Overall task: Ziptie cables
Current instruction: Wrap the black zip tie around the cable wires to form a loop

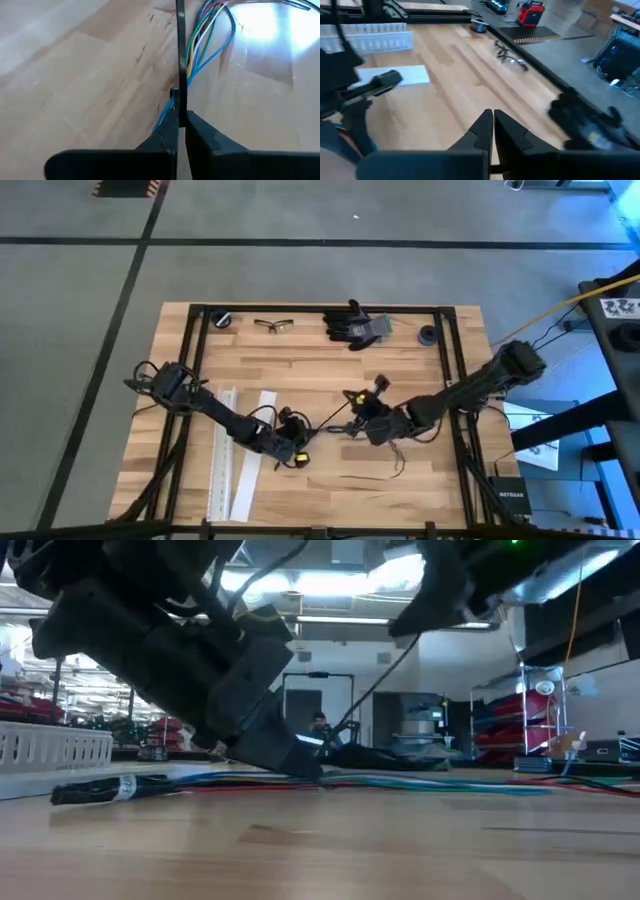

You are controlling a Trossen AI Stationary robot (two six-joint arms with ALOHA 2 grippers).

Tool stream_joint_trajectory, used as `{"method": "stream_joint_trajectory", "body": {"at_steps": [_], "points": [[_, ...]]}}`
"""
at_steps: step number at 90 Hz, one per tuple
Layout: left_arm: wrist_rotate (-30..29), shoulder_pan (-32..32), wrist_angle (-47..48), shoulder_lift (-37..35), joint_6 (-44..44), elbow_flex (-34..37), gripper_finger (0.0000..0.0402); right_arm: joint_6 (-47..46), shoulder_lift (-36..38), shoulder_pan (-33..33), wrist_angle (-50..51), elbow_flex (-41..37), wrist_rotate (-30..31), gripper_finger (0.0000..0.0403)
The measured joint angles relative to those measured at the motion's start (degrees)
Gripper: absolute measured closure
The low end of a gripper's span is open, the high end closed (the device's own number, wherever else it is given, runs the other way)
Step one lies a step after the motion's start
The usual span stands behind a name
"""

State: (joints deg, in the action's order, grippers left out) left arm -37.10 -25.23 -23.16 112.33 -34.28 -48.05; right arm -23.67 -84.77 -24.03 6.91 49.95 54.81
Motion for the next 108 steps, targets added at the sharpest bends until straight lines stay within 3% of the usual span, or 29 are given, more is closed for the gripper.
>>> {"method": "stream_joint_trajectory", "body": {"at_steps": [16, 29, 37, 50, 68, 82, 108], "points": [[0.02, 0.09, -0.16, -0.25, -0.24, 0.07, 0.0401, -6.94, 6.03, 0.09, 8.63, 0.01, -8.08, 0.0395], [0.04, 0.12, -0.24, -0.53, -0.33, 0.07, 0.0401, -19.38, 7.5, -0.06, 15.59, -0.39, -14.67, 0.0353], [0.16, 0.45, -1.14, -0.99, -0.31, 0.1, 0.0401, -22.37, 4.69, -1.36, 8.64, -3.77, -18.37, 0.0314], [0.22, 1.32, -4.96, -2.17, 0.33, 0.11, 0.0401, -19.62, -4.0, -3.14, -13.29, -8.36, -19.87, 0.0262], [0.68, 2.54, -6.49, -2.57, 1.23, 0.09, 0.0401, -14.69, -17.23, -2.88, -29.87, -7.23, -19.71, 0.0239], [1.46, 2.91, -6.52, -2.57, 0.29, 0.09, 0.0401, -11.33, -21.8, -2.54, -31.0, -3.69, -17.51, 0.0238], [1.46, 2.89, -7.91, -2.57, 0.23, 0.07, 0.0401, -11.19, -22.52, -0.82, -31.79, -0.98, -14.56, 0.0256]]}}
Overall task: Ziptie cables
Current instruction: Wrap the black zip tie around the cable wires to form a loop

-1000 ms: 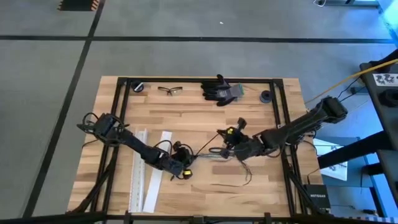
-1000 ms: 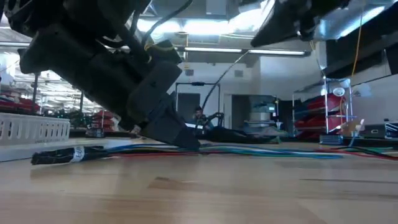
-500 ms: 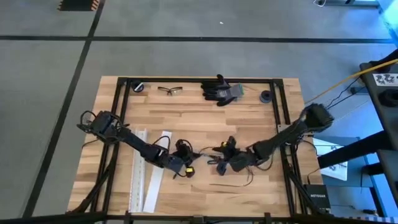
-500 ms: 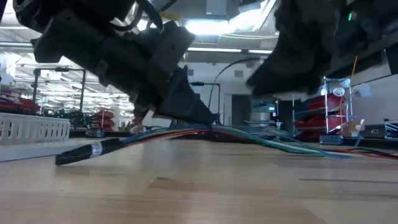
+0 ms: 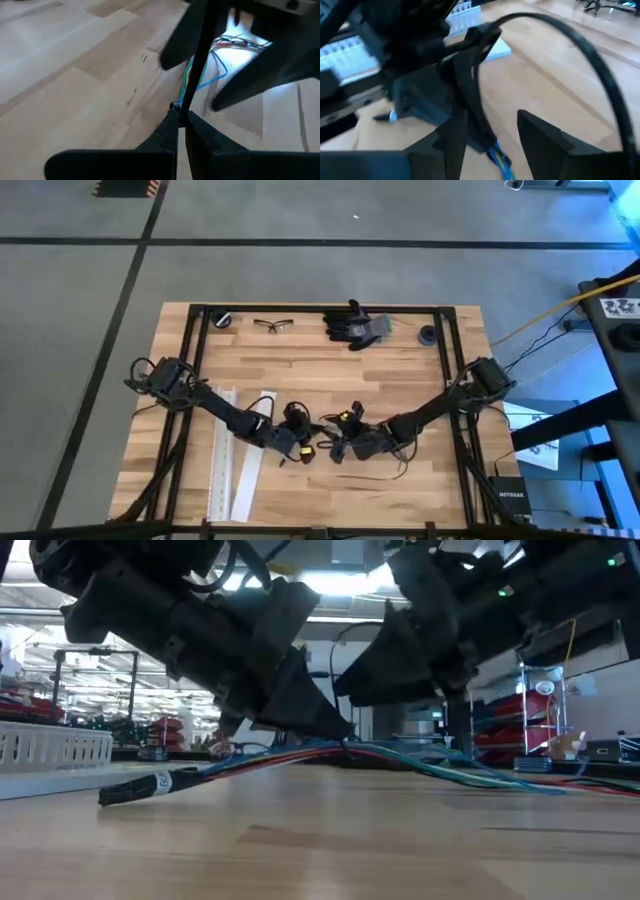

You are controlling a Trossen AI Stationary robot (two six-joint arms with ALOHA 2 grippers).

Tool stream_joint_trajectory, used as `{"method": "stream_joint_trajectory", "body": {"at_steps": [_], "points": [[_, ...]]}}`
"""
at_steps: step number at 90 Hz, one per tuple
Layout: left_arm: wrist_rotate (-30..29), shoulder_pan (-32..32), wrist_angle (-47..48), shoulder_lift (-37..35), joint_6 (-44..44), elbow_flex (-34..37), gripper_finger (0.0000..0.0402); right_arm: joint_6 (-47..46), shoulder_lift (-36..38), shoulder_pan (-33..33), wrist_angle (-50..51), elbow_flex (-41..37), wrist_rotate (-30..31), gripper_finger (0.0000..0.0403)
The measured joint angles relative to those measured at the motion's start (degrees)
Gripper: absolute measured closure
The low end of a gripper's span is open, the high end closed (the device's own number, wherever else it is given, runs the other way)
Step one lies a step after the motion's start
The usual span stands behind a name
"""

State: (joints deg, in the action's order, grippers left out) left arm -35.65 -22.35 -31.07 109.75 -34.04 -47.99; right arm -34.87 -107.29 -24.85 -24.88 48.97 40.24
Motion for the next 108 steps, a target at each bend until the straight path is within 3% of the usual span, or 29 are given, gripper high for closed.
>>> {"method": "stream_joint_trajectory", "body": {"at_steps": [14, 30, 40, 50, 59, 67, 73, 89, 108], "points": [[0.02, -0.15, 0.98, 0.0, 0.85, 0.0, 0.0401, -2.4, 0.93, 0.57, 7.61, -0.07, -4.35, 0.0288], [0.07, -0.37, 1.53, 0.0, 0.83, -0.02, 0.0401, -4.24, 14.54, -0.39, 28.54, 0.0, -14.39, 0.0294], [0.02, -0.31, 1.64, 0.0, 0.81, -0.02, 0.0401, -10.09, 22.43, -1.58, 43.32, -0.04, -15.06, 0.0292], [0.03, -0.31, 1.67, 0.0, 0.57, -0.02, 0.0401, -16.02, 26.3, -5.42, 50.7, -0.46, -10.87, 0.0292], [0.03, -0.29, 1.64, 0.0, 0.57, -0.02, 0.0401, -20.54, 25.59, -10.03, 46.17, -3.86, -3.04, 0.0292], [0.02, -0.21, 1.66, 0.0, 0.56, -0.02, 0.0401, -21.33, 21.61, -12.22, 31.17, -7.69, 4.2, 0.0292], [0.01, -0.2, 1.64, 0.0, 0.61, -0.02, 0.0401, -19.08, 17.32, -12.08, 19.41, -9.82, 6.43, 0.0288], [0.04, -0.07, 1.66, 0.0, 1.05, -0.02, 0.0401, -4.81, 5.82, -5.9, -4.18, -8.85, 2.61, 0.0247], [0.01, -0.04, 1.64, 0.0, 1.05, -0.02, 0.0401, -3.52, 0.13, 1.23, -5.39, -4.91, -7.22, 0.0206]]}}
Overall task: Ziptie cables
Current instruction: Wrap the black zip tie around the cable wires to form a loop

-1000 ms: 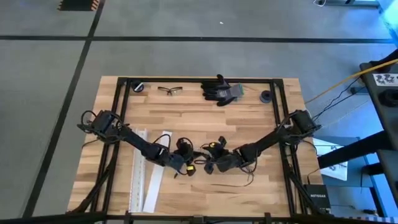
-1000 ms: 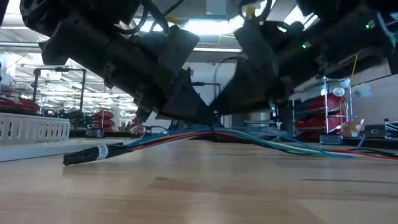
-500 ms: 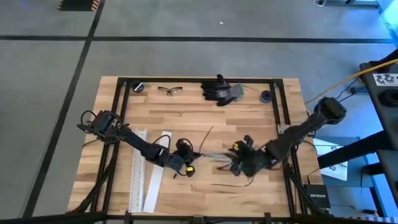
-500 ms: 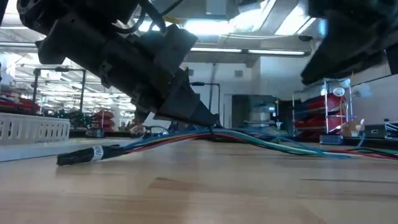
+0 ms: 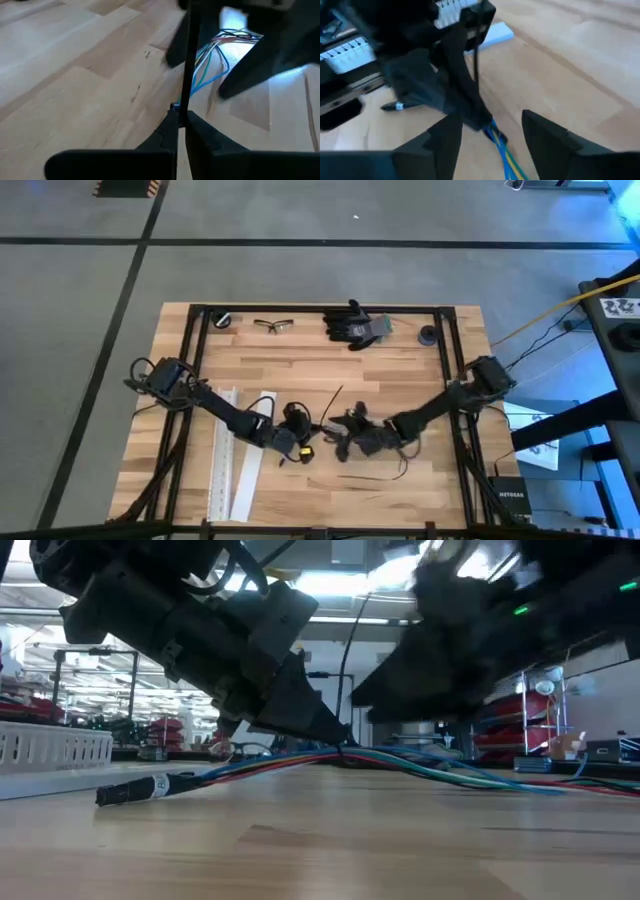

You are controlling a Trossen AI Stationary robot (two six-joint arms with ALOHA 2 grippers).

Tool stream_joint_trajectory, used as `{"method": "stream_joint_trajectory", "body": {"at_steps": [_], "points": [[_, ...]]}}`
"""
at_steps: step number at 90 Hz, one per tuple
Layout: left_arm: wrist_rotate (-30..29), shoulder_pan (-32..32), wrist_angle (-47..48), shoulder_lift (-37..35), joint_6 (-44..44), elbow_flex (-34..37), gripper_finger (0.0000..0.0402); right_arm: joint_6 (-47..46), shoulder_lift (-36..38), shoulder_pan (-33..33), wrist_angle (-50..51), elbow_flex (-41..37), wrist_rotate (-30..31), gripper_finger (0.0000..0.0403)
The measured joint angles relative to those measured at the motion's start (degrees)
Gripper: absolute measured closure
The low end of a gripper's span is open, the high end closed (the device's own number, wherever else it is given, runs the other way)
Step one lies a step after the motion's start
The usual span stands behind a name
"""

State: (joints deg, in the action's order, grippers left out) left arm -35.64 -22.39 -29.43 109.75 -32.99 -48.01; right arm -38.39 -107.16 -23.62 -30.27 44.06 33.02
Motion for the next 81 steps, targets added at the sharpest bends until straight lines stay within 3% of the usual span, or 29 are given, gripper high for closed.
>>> {"method": "stream_joint_trajectory", "body": {"at_steps": [11, 23, 41, 54, 81], "points": [[0.0, 0.0, 0.24, 0.0, -0.02, 0.0, 0.0401, 0.61, -0.82, 0.86, 0.13, 1.66, -0.59, 0.0211], [0.0, 0.0, 0.04, 0.0, -0.02, 0.0, 0.0401, 0.7, -0.82, 0.79, -0.02, 2.23, 1.93, 0.0242], [0.0, 0.0, -0.13, 0.0, -0.02, 0.0, 0.0401, -0.99, -0.84, 0.92, 0.5, 2.22, 2.92, 0.0323], [-0.26, 0.02, -0.44, 0.0, -0.02, 0.0, 0.0401, 2.93, -0.84, 1.21, -0.29, 2.22, 3.49, 0.0392], [-0.81, -1.31, -1.46, -0.04, -1.37, -0.11, 0.0401, 15.06, 4.19, 0.32, 7.55, 2.18, 13.47, 0.0402]]}}
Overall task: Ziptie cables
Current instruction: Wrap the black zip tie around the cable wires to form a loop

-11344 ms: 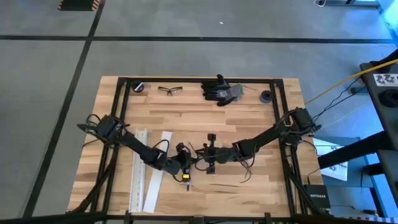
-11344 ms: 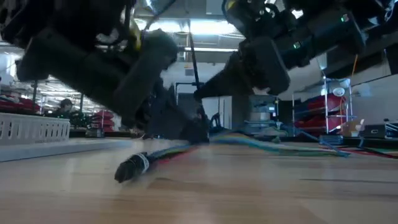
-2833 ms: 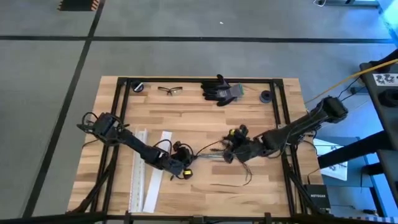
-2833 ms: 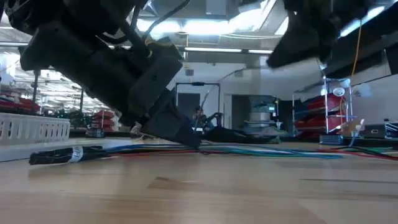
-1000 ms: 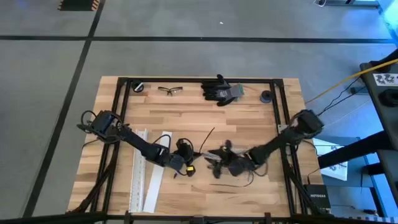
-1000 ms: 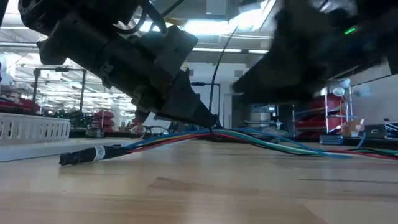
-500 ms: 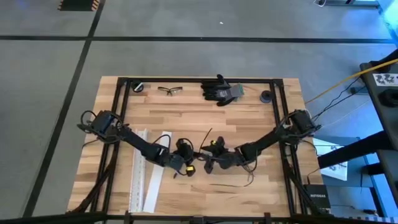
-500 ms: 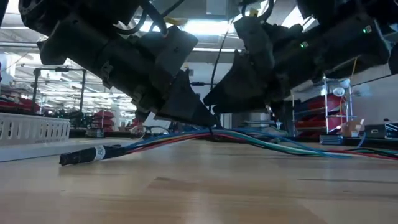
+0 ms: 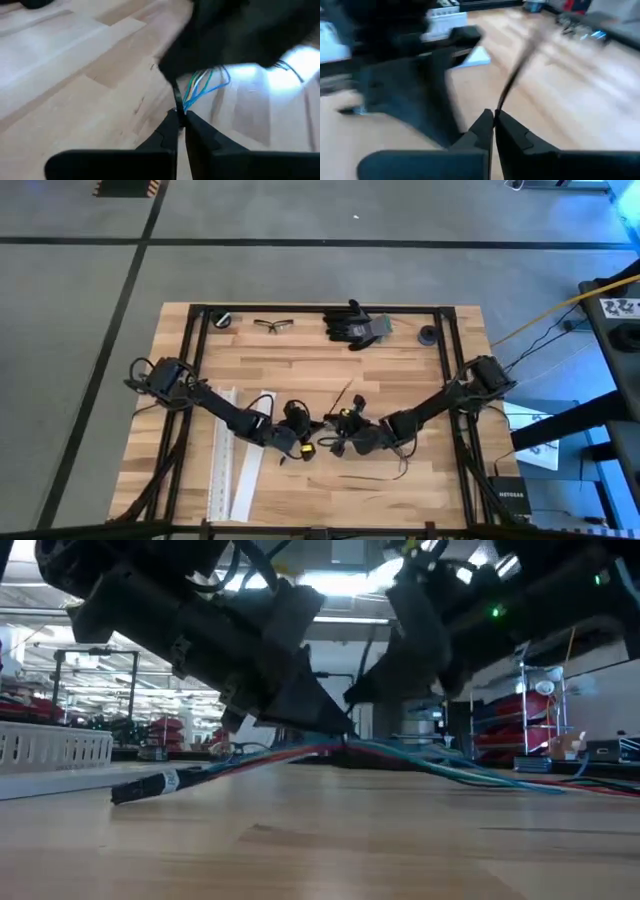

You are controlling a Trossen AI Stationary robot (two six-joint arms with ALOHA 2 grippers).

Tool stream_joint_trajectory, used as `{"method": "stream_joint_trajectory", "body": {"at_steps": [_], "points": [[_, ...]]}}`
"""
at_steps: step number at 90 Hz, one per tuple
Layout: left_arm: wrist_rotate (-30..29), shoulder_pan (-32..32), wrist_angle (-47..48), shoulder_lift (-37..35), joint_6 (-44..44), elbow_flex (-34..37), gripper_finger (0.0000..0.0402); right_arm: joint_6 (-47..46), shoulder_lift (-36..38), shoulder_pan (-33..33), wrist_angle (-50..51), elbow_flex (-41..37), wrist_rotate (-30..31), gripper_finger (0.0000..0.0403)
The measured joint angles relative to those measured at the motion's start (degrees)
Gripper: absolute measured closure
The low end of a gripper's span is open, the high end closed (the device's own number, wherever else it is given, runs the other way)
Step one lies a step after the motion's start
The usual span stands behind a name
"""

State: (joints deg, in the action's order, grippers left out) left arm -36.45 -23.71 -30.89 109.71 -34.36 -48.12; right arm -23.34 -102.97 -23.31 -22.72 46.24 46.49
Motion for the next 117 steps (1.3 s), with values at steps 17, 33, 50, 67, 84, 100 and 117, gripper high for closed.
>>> {"method": "stream_joint_trajectory", "body": {"at_steps": [17, 33, 50, 67, 84, 100, 117], "points": [[1.62, -2.35, 3.44, 1.51, -2.97, 0.04, 0.0401, 1.86, 11.87, 0.56, 17.69, -0.01, 9.42, 0.0403], [0.62, -3.46, 3.81, 2.91, -5.71, 0.07, 0.0401, -1.54, 21.65, 0.5, 28.68, 0.02, 10.62, 0.0403], [0.41, -2.79, 3.31, 1.03, -3.98, 0.11, 0.0401, -15.16, 24.09, 0.11, 33.22, -0.03, -6.36, 0.0394], [0.39, -2.07, 1.87, 0.66, -3.49, 0.11, 0.0401, -22.61, 13.47, -4.23, 20.21, -2.47, -13.1, 0.0325], [0.26, -1.66, 1.3, 0.63, -3.08, 0.1, 0.0401, -21.45, 0.68, -5.09, 1.42, -1.63, -13.49, 0.0257], [0.22, -1.66, -0.39, 0.57, -2.74, 0.07, 0.0401, -19.69, -5.85, -3.03, -5.4, 1.87, -12.23, 0.0243], [0.21, -1.68, -0.96, 0.57, -2.72, 0.13, 0.0401, -19.66, -7.82, -1.28, -4.27, 4.32, -11.45, 0.0242]]}}
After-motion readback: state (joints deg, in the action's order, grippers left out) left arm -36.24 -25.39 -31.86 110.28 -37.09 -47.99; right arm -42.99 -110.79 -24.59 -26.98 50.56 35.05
